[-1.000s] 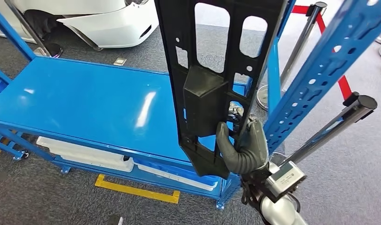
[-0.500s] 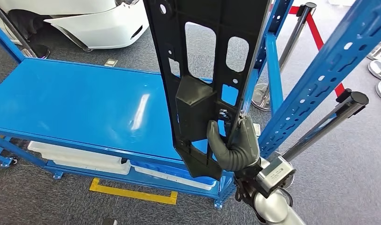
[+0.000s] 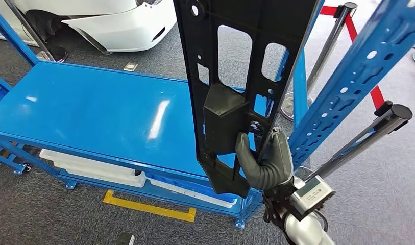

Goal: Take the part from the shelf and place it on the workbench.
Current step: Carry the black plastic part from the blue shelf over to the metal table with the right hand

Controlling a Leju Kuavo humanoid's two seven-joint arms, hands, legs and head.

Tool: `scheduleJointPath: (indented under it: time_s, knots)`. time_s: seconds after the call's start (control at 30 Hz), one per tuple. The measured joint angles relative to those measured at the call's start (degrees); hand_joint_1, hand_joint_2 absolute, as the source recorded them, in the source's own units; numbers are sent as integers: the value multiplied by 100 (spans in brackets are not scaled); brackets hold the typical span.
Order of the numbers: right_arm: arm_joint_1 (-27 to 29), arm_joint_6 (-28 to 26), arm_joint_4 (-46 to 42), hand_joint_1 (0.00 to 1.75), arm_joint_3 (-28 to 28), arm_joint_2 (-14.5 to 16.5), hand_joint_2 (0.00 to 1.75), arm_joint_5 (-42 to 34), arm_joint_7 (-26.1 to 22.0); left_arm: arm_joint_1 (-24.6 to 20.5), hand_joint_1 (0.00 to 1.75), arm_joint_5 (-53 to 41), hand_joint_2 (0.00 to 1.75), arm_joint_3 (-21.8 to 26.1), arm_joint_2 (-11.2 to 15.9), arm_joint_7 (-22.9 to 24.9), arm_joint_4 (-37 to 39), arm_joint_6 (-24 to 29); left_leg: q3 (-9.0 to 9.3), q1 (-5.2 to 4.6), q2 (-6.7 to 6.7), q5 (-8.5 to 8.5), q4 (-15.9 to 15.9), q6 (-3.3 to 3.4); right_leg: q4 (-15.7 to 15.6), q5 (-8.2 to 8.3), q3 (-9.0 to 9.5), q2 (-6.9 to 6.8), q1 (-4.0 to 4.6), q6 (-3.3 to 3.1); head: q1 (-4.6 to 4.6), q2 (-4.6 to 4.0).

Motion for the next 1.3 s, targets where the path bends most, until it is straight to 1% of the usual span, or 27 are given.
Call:
scheduleJointPath:
  time_s: [0.03,0.1,0.13,0.17,0.2,0.27,0.33,0.43,0.5,0.53,0.6,0.63,0.67,0.7,0.77,0.8,0.83,0.87,0.93,1.0,1.03,1.07,1.13,1.17,1.2,1.23,1.3]
  knots:
    - [0,3,0,175,0,2,175,0,-1,1,0,0,175,0,1,0,0,0,-114,-1,2,-173,280,-4,-25,11,16,-15,-10,-29,-39,0]
    - [2,7,0,175,0,3,175,0,-2,8,0,1,175,0,1,1,0,1,-456,-8,2,-545,1034,-14,-25,4,17,-26,6,-65,-115,0]
    - [8,9,0,175,0,3,175,0,-1,13,0,1,175,0,1,1,0,1,-584,-8,3,-630,1309,-20,-19,0,17,-27,13,-72,-143,0]
    - [11,10,0,175,0,3,175,0,-1,15,0,2,175,0,1,1,0,2,-621,-7,3,-601,1385,-24,-10,-6,19,-24,17,-76,-159,0]
    - [14,10,0,175,0,3,175,0,-1,16,0,2,175,0,1,1,0,2,-546,-6,3,-462,1229,-23,4,-15,22,-18,16,-75,-177,0]
    - [16,10,0,175,0,2,175,1,-2,12,0,1,175,0,2,1,0,2,-192,-4,2,-74,475,-10,59,-56,22,-3,15,-52,-223,0]
    - [16,10,0,175,0,2,175,2,-2,9,0,0,175,0,3,1,0,2,35,-15,-2,117,-68,23,132,-101,-6,11,30,-7,-263,1]
    - [17,10,0,175,0,2,175,2,-1,13,0,1,175,0,3,1,0,2,53,-32,0,139,-174,103,155,-121,-26,15,29,63,-249,1]
    - [12,10,0,175,0,1,175,2,-2,6,0,1,175,2,5,1,0,2,70,-16,8,170,-223,166,337,-256,-95,8,6,132,-224,1]
    - [11,9,0,175,0,1,175,2,-3,2,0,1,175,3,7,1,0,1,78,-4,13,181,-244,189,590,-404,-206,5,-11,166,-193,1]
    - [17,9,1,175,0,1,175,2,-4,2,0,3,175,5,8,1,1,-4,74,-6,14,182,-249,205,1328,-743,-557,0,-53,218,-109,0]
    - [24,9,3,175,0,0,175,2,-4,4,0,4,175,4,8,1,1,-6,73,-6,14,180,-248,205,1632,-833,-713,0,-73,235,-76,0]
    - [28,9,5,175,0,0,175,2,-4,6,0,4,175,4,8,2,2,-7,75,-6,13,178,-247,203,1749,-813,-784,-1,-90,246,-46,-1]
    - [29,10,7,175,0,0,175,2,-4,6,0,4,175,4,8,3,2,-7,81,-4,10,175,-247,199,1641,-686,-749,-2,-105,250,-16,0]
    - [26,10,9,175,0,1,175,2,-5,6,0,4,175,5,7,7,1,-7,102,3,2,161,-248,177,880,-272,-413,-11,-121,235,41,0]
    - [24,10,9,175,0,1,175,2,-5,4,0,4,175,5,8,8,1,-7,104,-1,-2,156,-244,153,508,-132,-247,-15,-105,218,58,0]
    - [22,10,9,175,0,1,175,2,-5,3,0,4,175,6,8,8,1,-7,101,1,-5,156,-245,121,255,-55,-138,-13,-86,196,70,0]
    - [21,10,9,175,0,1,175,2,-5,4,0,4,175,6,8,9,2,-7,93,4,-8,159,-249,85,148,-48,-102,-7,-61,173,74,0]
    - [20,10,8,175,0,1,175,2,-5,5,0,4,175,5,7,10,2,-7,94,22,-11,171,-273,1,112,-37,-101,10,-26,113,55,0]
    - [15,10,8,175,0,3,175,2,-5,4,0,4,175,5,7,10,1,-7,86,35,-6,91,-180,-54,32,1,-54,-3,-31,41,17,-1]
    - [12,10,8,175,0,5,175,2,-5,3,0,4,175,4,7,10,1,-7,17,30,-4,-33,10,-65,-7,16,-27,-15,-39,8,-14,-1]
    - [10,10,9,175,0,8,175,2,-5,4,0,4,175,4,7,10,1,-7,-116,24,0,-209,325,-66,-21,20,-12,-26,-34,-15,-56,-1]
    - [8,13,16,175,0,11,175,2,-5,11,0,4,175,4,7,10,1,-7,-465,8,0,-536,1063,-71,-15,8,-10,-32,-3,-54,-132,0]
    - [8,16,22,175,0,11,175,2,-5,15,0,4,175,4,7,10,2,-6,-568,5,1,-578,1277,-72,-7,2,-10,-31,12,-66,-154,0]
    - [8,19,28,175,0,11,175,2,-5,15,0,4,175,4,7,10,2,-4,-568,2,1,-509,1276,-69,4,-4,-10,-26,22,-75,-165,0]
    - [8,23,32,175,0,12,175,2,-5,14,0,4,175,5,7,10,2,-1,-462,-1,1,-345,1057,-62,24,-14,-8,-20,26,-77,-174,0]
    - [7,30,35,175,0,14,175,2,-5,8,0,2,175,6,8,1,2,17,-125,-11,0,-1,333,-34,91,-54,-22,-4,41,-55,-212,1]
